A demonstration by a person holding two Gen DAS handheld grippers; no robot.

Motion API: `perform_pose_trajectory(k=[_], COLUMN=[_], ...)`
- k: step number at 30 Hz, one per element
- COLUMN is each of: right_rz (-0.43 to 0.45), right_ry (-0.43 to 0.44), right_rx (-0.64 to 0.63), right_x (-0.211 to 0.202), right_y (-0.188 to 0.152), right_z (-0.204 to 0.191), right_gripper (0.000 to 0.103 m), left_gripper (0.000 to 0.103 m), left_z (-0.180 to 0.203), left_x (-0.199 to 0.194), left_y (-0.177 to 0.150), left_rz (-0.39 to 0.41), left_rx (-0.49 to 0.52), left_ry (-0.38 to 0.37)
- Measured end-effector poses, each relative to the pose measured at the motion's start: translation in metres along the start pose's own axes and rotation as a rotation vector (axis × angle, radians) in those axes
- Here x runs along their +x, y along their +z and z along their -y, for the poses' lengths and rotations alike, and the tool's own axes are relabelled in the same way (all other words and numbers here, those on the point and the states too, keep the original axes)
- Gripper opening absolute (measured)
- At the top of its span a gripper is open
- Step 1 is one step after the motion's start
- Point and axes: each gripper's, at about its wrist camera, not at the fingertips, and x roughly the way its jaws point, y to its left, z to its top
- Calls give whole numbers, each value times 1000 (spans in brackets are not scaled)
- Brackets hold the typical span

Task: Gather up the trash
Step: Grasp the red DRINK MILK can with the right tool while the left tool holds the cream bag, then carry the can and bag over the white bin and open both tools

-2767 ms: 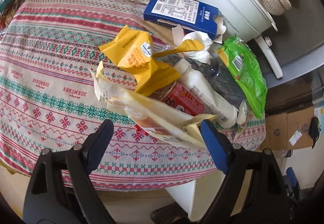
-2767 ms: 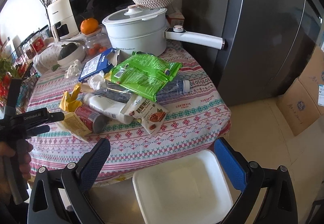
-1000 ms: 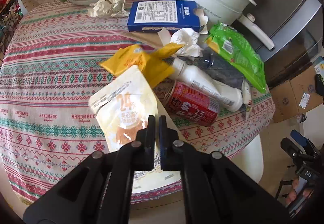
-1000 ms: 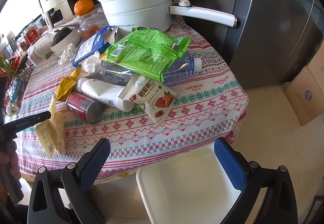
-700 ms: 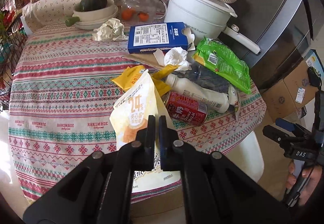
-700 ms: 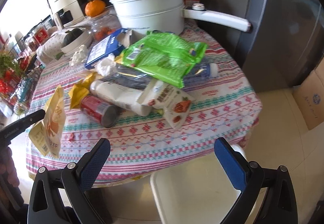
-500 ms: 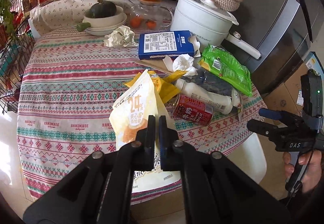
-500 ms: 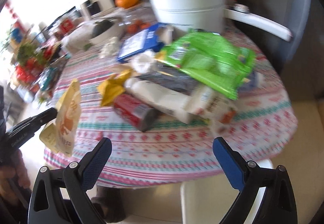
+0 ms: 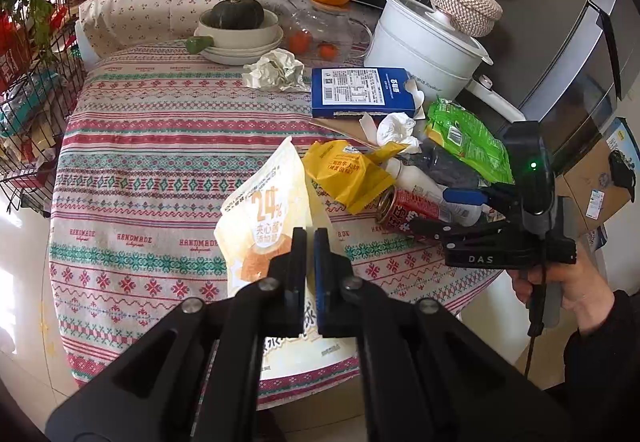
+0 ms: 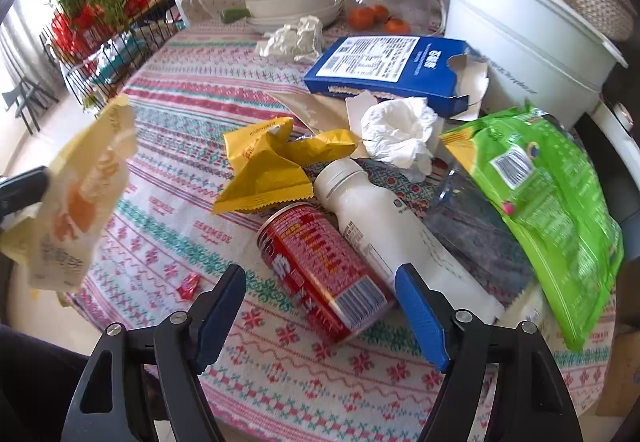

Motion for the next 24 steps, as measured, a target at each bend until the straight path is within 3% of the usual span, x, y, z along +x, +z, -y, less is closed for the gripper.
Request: perform_pose_trajectory(k=[6,8,9,16,24], right_rz=[-44,-76,-96,-55,2], right_ry=[-29,-50,-56,-28,-27], right_rx=[-50,-65,-65,29,121], right_x=[26,34,39,29,-32], right_y=[-5,-11,-14,-20,-34], right_z=[-16,-21,-23,-16,-6], right_gripper=[75,67,54,53,53], left_gripper=[4,4,4,4,4], left_z=[-6,-7,-7,-4,28], left_x=[0,0,0,-4,-11], left_y=[-2,-2,-2,-2,-6], left_rz=[-6,-8,-8,7,34], left_rx=[-5,-6,-6,-8,59], left_ry=[-2,-4,-4,-7,-45])
